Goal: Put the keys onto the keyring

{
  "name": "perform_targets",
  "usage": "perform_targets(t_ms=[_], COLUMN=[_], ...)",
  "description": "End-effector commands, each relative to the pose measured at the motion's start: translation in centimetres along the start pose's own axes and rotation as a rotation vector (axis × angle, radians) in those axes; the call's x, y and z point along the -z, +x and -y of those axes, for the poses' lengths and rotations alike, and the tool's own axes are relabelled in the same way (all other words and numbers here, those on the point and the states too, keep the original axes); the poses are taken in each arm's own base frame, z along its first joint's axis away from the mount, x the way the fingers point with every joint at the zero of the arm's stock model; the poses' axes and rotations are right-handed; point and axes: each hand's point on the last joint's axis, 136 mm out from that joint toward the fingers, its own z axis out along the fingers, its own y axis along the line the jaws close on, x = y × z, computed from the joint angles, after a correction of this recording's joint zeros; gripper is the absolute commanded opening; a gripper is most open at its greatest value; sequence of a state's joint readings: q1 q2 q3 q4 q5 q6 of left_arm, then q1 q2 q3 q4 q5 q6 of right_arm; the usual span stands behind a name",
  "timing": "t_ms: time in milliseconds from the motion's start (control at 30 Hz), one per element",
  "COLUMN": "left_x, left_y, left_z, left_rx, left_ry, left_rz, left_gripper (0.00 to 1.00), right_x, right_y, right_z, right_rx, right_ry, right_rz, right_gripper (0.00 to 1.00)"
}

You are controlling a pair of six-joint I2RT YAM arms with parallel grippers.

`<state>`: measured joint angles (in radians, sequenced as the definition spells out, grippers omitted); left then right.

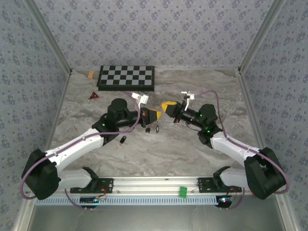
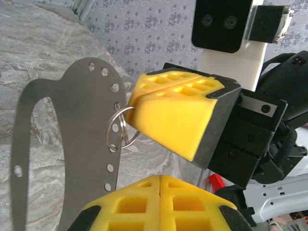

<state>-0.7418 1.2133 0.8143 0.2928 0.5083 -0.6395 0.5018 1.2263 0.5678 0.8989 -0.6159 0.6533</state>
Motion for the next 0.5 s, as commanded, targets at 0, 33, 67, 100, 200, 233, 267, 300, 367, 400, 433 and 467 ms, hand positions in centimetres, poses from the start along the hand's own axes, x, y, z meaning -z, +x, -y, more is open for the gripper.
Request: perform_targets(t_ms=[0, 33, 67, 100, 200, 233, 267, 300, 367, 400, 433, 467], left_x=[0.0, 0.1, 0.1, 0.1, 0.1, 0.1, 0.2, 0.2, 0.2, 0.2, 0.1, 0.1], left_y=[-0.7, -0.6, -0.6, -0.5, -0.1, 0.1, 0.1, 0.2, 0.5, 0.6, 0.8, 1.0], left_z=[0.6, 0.4, 0.2, 0.0, -0.5, -0.7, -0.9, -0.9, -1.2, -1.3, -1.4, -1.6], left_rx=[-0.035, -0.040, -0.045, -0.046, -0.043, -0.041, -0.041, -0.041, -0.037, -0.034, -0.032, -0.029], left_ry=[0.002, -0.012, -0.023, -0.029, -0.049, -0.058, -0.065, -0.069, -0.081, -0.084, -0.087, -0.091], left_rz=[0.011, 0.009, 0.008, 0.008, -0.005, -0.010, -0.010, -0.013, -0.019, -0.023, -0.030, -0.036], left_gripper=[0.13, 0.16, 0.18, 0.20, 0.30, 0.32, 0.33, 0.33, 0.34, 0.34, 0.34, 0.34], right_x=[0.3, 0.3, 0.3, 0.3, 0.4, 0.4, 0.4, 0.4, 0.3, 0.3, 0.3, 0.3], right_y=[-0.9, -0.9, -1.1, -1.1, -1.3, -1.3, -1.3, -1.4, -1.4, -1.4, -1.3, -1.3], right_z=[-0.4, -0.4, -0.4, -0.5, -0.6, -0.6, -0.6, -0.6, -0.6, -0.6, -0.6, -0.5], right_rx=[0.035, 0.036, 0.039, 0.041, 0.043, 0.043, 0.044, 0.044, 0.044, 0.044, 0.043, 0.043], right_ry=[0.001, 0.001, 0.000, -0.001, -0.003, -0.002, -0.002, -0.001, -0.001, -0.001, -0.001, 0.000], right_rz=[0.034, 0.037, 0.040, 0.041, 0.047, 0.047, 0.048, 0.050, 0.049, 0.049, 0.049, 0.049], right_gripper=[0.00, 0.00, 0.00, 0.00, 0.00, 0.00, 0.00, 0.00, 0.00, 0.00, 0.00, 0.00])
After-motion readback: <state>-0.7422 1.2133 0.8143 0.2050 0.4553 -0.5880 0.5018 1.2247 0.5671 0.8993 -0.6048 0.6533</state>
